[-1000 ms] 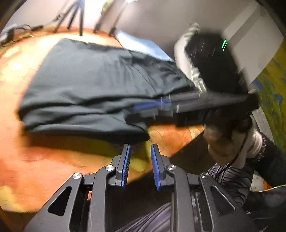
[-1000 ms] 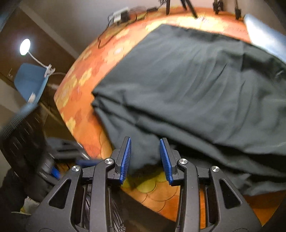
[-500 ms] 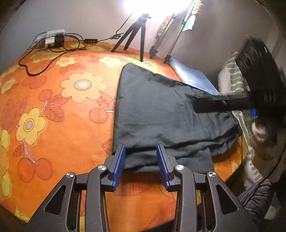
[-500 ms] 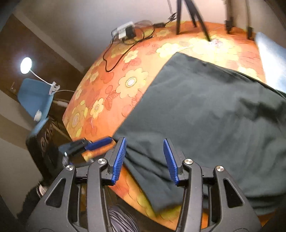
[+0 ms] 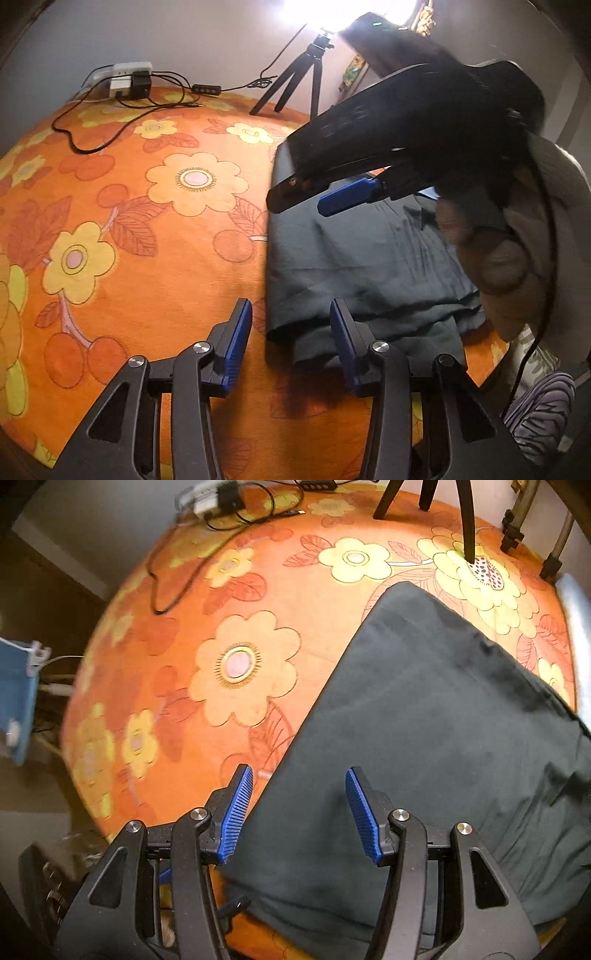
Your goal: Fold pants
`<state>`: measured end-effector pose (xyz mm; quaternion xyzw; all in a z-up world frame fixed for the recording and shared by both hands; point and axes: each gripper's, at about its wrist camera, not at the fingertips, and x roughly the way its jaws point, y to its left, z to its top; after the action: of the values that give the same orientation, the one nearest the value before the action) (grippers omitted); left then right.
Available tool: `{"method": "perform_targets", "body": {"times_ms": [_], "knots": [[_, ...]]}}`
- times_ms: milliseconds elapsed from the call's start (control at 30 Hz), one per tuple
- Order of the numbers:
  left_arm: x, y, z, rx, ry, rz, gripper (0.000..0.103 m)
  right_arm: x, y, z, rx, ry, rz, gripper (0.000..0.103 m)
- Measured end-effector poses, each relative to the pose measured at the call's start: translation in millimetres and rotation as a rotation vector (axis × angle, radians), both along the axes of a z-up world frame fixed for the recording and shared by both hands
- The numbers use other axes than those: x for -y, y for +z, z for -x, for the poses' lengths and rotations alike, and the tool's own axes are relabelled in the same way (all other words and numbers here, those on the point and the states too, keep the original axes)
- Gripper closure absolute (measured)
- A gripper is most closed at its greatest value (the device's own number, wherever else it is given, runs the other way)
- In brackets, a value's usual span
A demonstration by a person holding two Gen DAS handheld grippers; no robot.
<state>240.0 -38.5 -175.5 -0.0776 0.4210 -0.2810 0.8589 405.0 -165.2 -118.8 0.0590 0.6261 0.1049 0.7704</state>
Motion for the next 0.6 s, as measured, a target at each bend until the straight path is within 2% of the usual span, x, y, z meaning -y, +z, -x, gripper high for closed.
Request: {"method": "perform_targets", "body": {"times_ms": [167,267,333,467,500,533,600], "knots": [[0,-1,-4,-0.011,-0.005,0.015,0.061,-18,-7,-8,-0.015,0.018,0.114,0.048],[5,-2,-6,-0.012,-0.018,0.018,0.059,-22,-13,-9,-0.040,0.031,0.152,0.053],[8,-3,-7,-0.010,-0.021,0.019,0.055,-21,-16,-9,-0.051,0.025,0.163,0.062],[11,-5,-9,-0.021,-0.011,0.013,0.054,-16,-20,-6,-0.041,0.021,0.167,0.074],[12,-5,-10,-0.023,-0.012,0.008,0.054,-14,-19,-5,-0.037,0.018,0.154,0.089],[13,-5,-10,-0.024,-0.014,0.008,0.054,-11,-19,-4,-0.041,0.012,0.137,0.093],[14,-6,-12,-0.034,-0.009,0.018,0.054,-1,-15,-2,-0.038,-0.010,0.081,0.094]]}}
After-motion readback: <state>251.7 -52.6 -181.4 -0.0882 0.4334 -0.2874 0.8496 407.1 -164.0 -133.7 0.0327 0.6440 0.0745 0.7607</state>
